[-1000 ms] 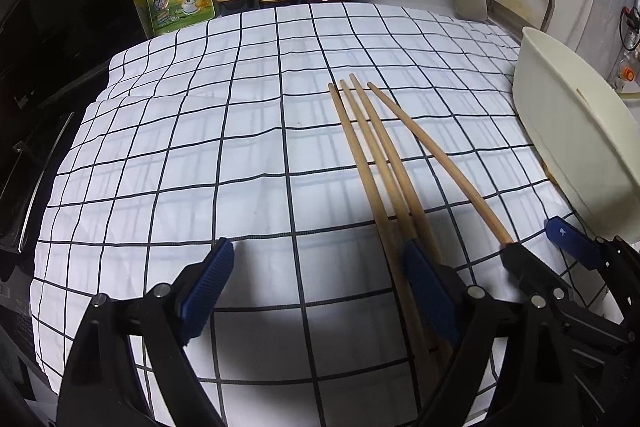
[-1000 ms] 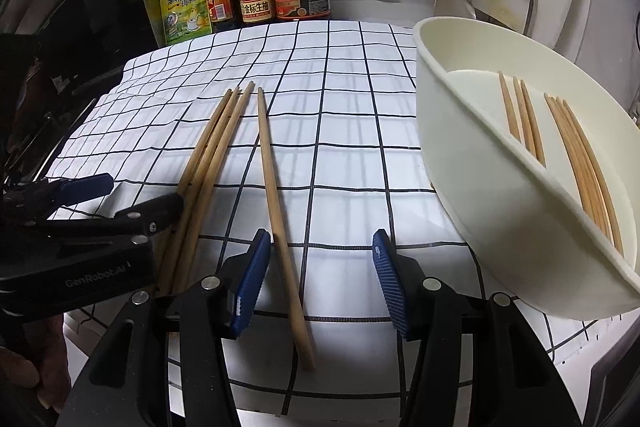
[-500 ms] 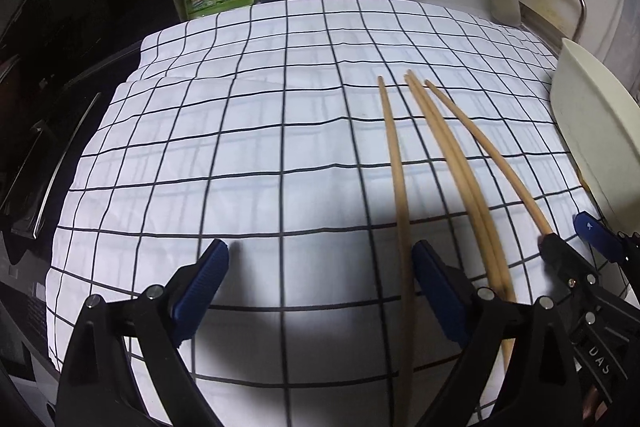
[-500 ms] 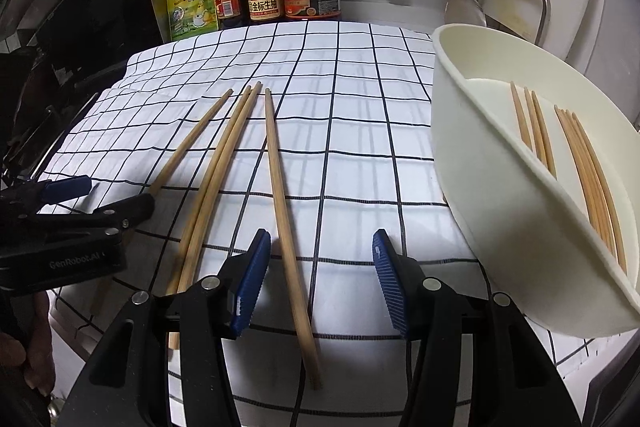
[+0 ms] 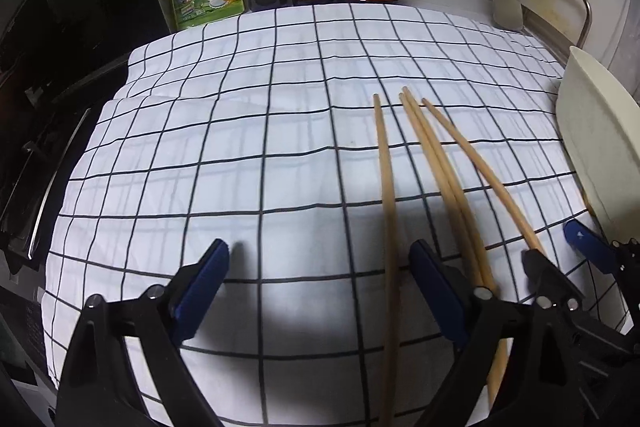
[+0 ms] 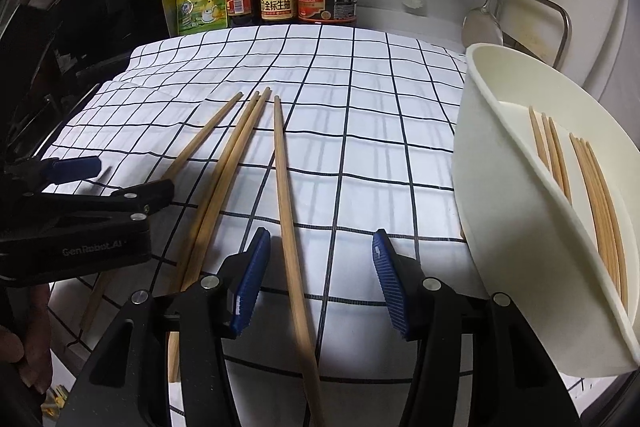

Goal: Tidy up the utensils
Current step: 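Lower both open tools onto the remaining wooden chopsticks on the cloth, then close the left tool on one chopstick while the right tool grasps another, then lift both held chopsticks and carry them over the white bowl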

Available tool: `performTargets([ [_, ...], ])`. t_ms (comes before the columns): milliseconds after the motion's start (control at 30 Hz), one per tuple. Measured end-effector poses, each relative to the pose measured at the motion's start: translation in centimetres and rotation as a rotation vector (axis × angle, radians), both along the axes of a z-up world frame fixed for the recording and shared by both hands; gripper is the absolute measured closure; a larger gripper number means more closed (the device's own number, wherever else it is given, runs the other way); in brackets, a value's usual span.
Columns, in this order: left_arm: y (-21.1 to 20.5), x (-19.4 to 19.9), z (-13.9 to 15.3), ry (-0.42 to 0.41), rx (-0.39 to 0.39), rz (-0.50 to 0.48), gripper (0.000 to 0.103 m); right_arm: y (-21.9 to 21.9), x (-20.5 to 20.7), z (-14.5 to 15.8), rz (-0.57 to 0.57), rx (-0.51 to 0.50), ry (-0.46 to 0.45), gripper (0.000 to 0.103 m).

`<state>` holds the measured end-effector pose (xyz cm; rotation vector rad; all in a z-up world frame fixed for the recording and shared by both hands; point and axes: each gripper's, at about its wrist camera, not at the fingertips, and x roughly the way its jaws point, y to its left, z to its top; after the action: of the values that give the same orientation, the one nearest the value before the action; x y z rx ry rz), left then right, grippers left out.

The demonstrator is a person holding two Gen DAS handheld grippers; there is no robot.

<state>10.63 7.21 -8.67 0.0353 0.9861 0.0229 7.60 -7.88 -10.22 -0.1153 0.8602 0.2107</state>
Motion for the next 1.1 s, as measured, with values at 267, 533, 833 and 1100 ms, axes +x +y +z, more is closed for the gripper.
performTargets([
  [267,-1.8,-1.0,0.5,-0.007,-0.031,-0.080,0.092,0.7,0.0,0.1,0.039,0.003,0.003,0.082],
  [533,-1.4,-1.4,1.0,0.000,-0.052,-0.085,0.096,0.4,-0.1,0.4,0.043,0.048,0.023,0.097],
  [833,-0.1,-2.5,3.4,-0.040,-0.095,-0.068,0.096,-0.1,-1.5,3.3,0.051,0.116,-0.023,0.097],
  [1100,-1.8,-2.8,6.4,-0.085,-0.132,-0.105,0.096,-2.0,-2.4,6.9,0.039,0.158,-0.094,0.097],
])
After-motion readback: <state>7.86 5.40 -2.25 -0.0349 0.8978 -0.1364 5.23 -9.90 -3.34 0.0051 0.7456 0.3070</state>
